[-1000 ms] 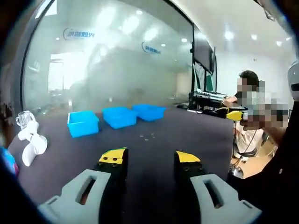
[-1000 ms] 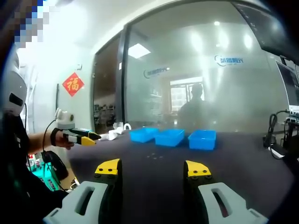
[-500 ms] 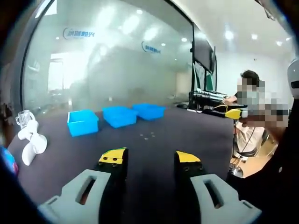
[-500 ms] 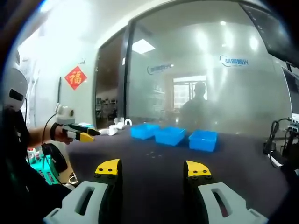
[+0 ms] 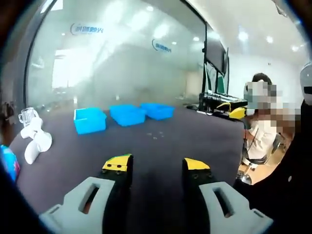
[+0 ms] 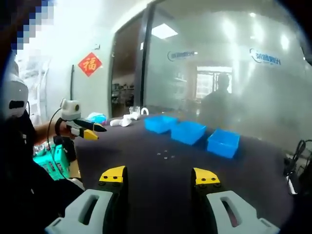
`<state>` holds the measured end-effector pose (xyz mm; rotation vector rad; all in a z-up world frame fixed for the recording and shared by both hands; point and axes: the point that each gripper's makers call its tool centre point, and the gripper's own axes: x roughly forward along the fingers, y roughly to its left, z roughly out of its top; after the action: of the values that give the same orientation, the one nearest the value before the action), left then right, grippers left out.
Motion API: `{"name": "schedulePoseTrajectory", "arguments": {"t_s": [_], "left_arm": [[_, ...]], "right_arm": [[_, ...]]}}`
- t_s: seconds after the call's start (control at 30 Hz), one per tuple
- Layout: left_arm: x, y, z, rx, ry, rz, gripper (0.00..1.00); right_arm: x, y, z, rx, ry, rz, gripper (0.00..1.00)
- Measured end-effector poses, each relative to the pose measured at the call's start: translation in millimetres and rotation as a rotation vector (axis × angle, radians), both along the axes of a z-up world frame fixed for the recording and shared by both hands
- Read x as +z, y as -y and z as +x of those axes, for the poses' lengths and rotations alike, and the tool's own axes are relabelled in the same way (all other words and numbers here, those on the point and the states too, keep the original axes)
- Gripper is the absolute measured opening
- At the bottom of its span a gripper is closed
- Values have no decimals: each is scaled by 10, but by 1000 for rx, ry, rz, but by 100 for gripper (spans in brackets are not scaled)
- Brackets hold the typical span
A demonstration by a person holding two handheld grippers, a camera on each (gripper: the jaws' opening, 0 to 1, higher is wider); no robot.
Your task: Sort the screws, nuts, and washers into the corresponding bins
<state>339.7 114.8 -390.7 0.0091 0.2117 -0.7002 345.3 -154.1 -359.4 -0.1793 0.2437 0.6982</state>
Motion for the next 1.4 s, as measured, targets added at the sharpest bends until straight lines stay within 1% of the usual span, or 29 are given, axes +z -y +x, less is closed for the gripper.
{"name": "schedulePoseTrajectory", "arguments": {"t_s": [0.07, 0.13, 0.27, 0.4, 0.57, 0.7, 0.77, 0.9, 1.0, 1.1, 1.33, 1.4], "left_arm": [[-6, -16, -6, 3, 1, 5, 39], [-7, -35, -7, 8, 4, 9, 39], [-9, -63, -8, 14, 3, 4, 39], [-7, -82, -9, 16, 1, 2, 39], [18, -102, -6, 20, 6, -1, 39], [21, -121, 1, 25, 7, 1, 39], [18, -137, 8, 31, 5, 0, 39], [12, -155, 11, 37, 1, -3, 39], [26, -175, 16, 45, 3, -7, 39], [47, -196, 24, 54, 5, -12, 39], [61, -214, 31, 64, 8, -18, 39], [58, -210, 22, 64, 9, -13, 39]], "right_arm": [[-18, -26, 60, 16, -15, -35, 47], [-68, -27, 128, 17, -56, -73, 45], [-95, -92, 278, 33, -89, -94, 44], [-160, -212, 329, 94, -116, -156, 45], [-182, -368, 478, 143, -132, -215, 45], [-220, -505, 588, 183, -162, -252, 45], [-263, -579, 654, 203, -187, -280, 44], [-315, -701, 739, 218, -231, -296, 43], [-354, -788, 829, 228, -241, -321, 42], [-410, -901, 887, 261, -246, -364, 42], [-523, -1126, 956, 319, -285, -414, 42], [-590, -1165, 967, 320, -323, -435, 42]]}}
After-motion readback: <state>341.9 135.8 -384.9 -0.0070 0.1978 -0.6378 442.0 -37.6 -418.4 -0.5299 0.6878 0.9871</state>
